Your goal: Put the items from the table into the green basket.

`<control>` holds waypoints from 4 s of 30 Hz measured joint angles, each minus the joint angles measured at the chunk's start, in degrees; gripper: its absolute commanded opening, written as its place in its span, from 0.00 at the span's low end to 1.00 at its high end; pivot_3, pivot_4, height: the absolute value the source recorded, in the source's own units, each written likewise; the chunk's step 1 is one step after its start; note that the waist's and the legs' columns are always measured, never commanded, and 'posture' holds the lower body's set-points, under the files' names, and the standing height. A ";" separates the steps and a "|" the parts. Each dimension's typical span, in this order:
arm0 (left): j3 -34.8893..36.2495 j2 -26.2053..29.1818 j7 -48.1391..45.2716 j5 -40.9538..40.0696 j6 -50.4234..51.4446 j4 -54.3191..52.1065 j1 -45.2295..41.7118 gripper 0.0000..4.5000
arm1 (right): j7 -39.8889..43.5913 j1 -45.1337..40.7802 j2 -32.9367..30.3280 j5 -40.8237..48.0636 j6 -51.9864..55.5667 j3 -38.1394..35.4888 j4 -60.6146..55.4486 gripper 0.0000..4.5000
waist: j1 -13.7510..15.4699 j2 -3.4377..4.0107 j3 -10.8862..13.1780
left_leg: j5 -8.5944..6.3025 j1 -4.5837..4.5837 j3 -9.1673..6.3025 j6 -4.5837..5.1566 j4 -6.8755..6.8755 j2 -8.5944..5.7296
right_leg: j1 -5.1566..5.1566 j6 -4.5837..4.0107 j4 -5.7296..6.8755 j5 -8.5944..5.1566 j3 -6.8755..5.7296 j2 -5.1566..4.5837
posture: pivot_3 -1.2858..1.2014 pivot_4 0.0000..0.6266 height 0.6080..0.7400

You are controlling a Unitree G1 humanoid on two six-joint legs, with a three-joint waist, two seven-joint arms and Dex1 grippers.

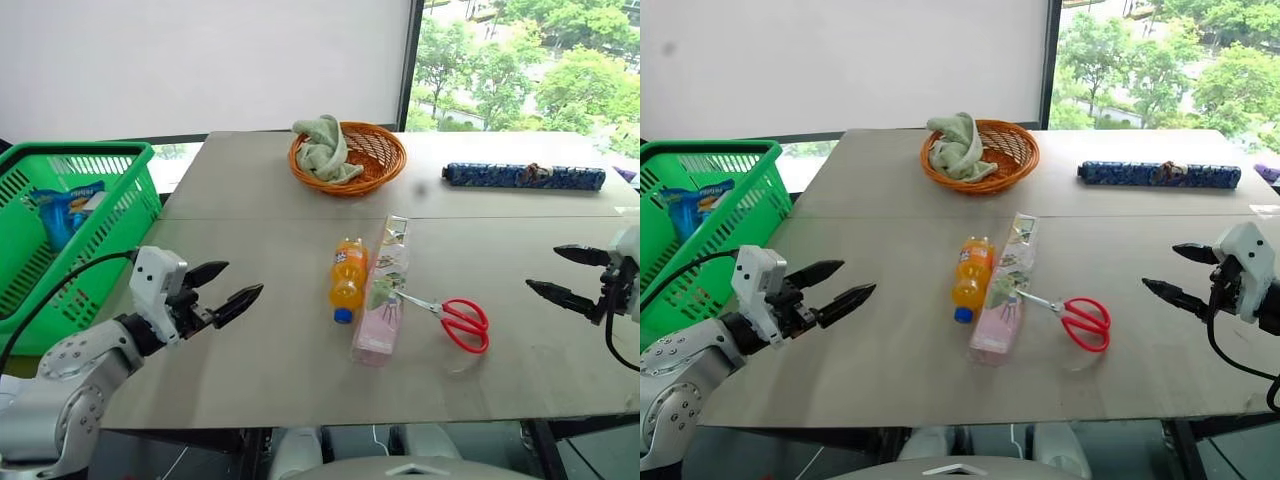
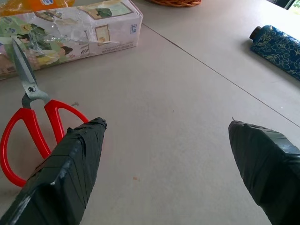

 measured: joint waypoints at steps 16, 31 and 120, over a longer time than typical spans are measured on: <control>-8.48 3.95 -10.50 -5.11 0.39 -8.20 -5.08 0.99 | -3.30 -2.32 -2.50 10.24 17.78 6.82 -23.82 1.00 | -1.62 0.12 0.10 | -0.10 -0.04 -0.14 0.00 0.07 0.06 | 0.08 0.02 -0.05 -0.01 -0.17 0.07 | 0.46 0.02 1.00; -9.45 7.97 -11.45 -2.29 -3.04 -19.87 3.34 0.99 | -5.57 -29.77 2.41 2.02 32.00 41.00 -14.96 1.00 | 0.96 0.06 0.38 | -0.14 -0.19 -0.14 -0.04 0.00 0.01 | -0.05 -0.03 -0.19 0.00 -0.25 -0.25 | 0.53 0.04 1.00; -14.41 -21.76 48.82 -21.66 57.51 30.20 -53.46 1.00 | -3.55 -7.52 0.74 13.75 14.05 1.59 -29.85 0.99 | -0.57 0.49 0.64 | -0.07 -0.83 -1.01 0.29 1.12 -0.21 | 0.24 0.34 -0.03 0.23 -0.99 0.51 | 0.43 0.00 1.00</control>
